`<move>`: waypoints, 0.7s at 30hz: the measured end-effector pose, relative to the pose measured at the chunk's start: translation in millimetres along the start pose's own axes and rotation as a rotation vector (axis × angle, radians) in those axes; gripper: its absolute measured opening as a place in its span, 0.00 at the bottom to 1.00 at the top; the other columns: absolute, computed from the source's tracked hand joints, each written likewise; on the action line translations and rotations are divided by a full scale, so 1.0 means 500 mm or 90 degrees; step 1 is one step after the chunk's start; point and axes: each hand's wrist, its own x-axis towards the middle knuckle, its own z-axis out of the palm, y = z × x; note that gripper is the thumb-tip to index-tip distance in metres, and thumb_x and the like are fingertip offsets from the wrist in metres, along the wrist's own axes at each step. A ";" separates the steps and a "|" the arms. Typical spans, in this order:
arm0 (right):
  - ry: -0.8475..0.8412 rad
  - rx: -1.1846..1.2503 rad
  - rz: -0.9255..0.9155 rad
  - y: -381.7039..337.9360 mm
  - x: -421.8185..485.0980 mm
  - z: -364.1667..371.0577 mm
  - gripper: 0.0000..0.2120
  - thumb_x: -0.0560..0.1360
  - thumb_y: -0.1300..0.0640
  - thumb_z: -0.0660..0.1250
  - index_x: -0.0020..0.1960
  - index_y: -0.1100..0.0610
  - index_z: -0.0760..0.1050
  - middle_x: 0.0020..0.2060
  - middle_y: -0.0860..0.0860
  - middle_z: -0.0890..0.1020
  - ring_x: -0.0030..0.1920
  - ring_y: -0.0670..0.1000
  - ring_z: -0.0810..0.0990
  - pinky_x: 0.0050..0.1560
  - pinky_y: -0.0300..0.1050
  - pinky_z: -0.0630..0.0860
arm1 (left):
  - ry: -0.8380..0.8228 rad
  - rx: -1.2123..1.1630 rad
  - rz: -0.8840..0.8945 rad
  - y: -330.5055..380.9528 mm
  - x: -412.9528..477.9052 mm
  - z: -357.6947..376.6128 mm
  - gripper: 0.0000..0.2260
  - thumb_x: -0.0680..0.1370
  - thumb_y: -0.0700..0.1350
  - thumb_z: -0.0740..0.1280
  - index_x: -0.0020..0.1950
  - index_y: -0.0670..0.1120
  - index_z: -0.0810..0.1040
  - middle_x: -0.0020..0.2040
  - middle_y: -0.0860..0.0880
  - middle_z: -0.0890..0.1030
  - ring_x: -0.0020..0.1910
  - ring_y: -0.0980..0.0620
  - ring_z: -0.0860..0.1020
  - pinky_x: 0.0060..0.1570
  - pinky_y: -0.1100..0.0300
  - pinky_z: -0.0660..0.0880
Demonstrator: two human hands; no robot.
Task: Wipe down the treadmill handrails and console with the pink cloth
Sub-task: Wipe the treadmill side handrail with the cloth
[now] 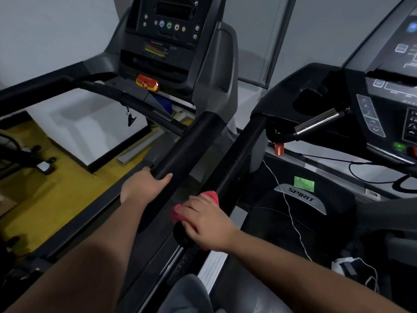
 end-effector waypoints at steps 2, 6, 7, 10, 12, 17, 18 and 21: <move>0.013 -0.004 0.004 0.003 -0.003 -0.001 0.19 0.75 0.50 0.55 0.60 0.55 0.77 0.51 0.54 0.81 0.58 0.58 0.77 0.66 0.53 0.66 | -0.004 -0.003 -0.002 -0.002 0.000 0.001 0.36 0.70 0.73 0.57 0.64 0.46 0.73 0.46 0.48 0.81 0.42 0.47 0.80 0.42 0.54 0.79; -0.083 -0.057 0.069 -0.012 0.057 -0.031 0.20 0.76 0.49 0.53 0.56 0.57 0.78 0.49 0.57 0.81 0.54 0.58 0.76 0.63 0.49 0.64 | -0.008 -0.006 -0.002 0.000 0.001 -0.003 0.37 0.70 0.73 0.56 0.65 0.46 0.72 0.45 0.48 0.81 0.41 0.48 0.79 0.41 0.54 0.79; -0.125 -0.079 0.084 -0.012 0.073 -0.039 0.19 0.77 0.50 0.54 0.57 0.57 0.78 0.50 0.57 0.80 0.55 0.59 0.76 0.63 0.49 0.63 | -0.008 -0.007 -0.003 0.000 -0.001 -0.004 0.37 0.70 0.73 0.57 0.65 0.46 0.71 0.46 0.48 0.81 0.41 0.48 0.79 0.41 0.54 0.79; -0.230 -0.148 0.117 -0.016 0.113 -0.056 0.17 0.78 0.50 0.54 0.56 0.56 0.78 0.53 0.57 0.81 0.57 0.59 0.76 0.62 0.49 0.64 | -0.004 -0.014 0.000 0.000 -0.002 -0.002 0.37 0.70 0.73 0.58 0.65 0.46 0.72 0.44 0.49 0.80 0.39 0.49 0.79 0.39 0.55 0.79; -0.252 -0.164 0.128 -0.025 0.121 -0.049 0.17 0.78 0.51 0.54 0.55 0.57 0.77 0.53 0.58 0.81 0.56 0.59 0.76 0.61 0.50 0.65 | -0.003 -0.015 0.001 -0.001 0.000 -0.001 0.35 0.70 0.73 0.58 0.64 0.47 0.72 0.42 0.50 0.80 0.36 0.51 0.78 0.37 0.56 0.79; -0.177 -0.124 0.127 -0.047 0.066 -0.025 0.18 0.77 0.55 0.56 0.66 0.55 0.71 0.59 0.59 0.75 0.62 0.59 0.69 0.67 0.52 0.55 | 0.010 0.020 0.006 0.000 0.004 0.003 0.35 0.71 0.73 0.56 0.63 0.46 0.72 0.40 0.50 0.79 0.34 0.51 0.78 0.35 0.56 0.79; -0.179 -0.114 0.124 -0.050 0.057 -0.028 0.20 0.78 0.56 0.56 0.69 0.51 0.68 0.61 0.58 0.73 0.63 0.58 0.67 0.68 0.53 0.54 | 0.011 0.022 0.007 0.002 0.003 0.003 0.35 0.71 0.73 0.56 0.63 0.46 0.72 0.40 0.50 0.79 0.34 0.51 0.78 0.35 0.56 0.79; -0.200 -0.131 0.135 -0.046 0.066 -0.047 0.19 0.78 0.54 0.55 0.68 0.47 0.70 0.61 0.57 0.72 0.63 0.58 0.65 0.63 0.53 0.57 | 0.017 0.025 0.003 0.005 0.003 -0.001 0.35 0.71 0.73 0.56 0.63 0.46 0.72 0.43 0.48 0.80 0.39 0.49 0.79 0.38 0.55 0.79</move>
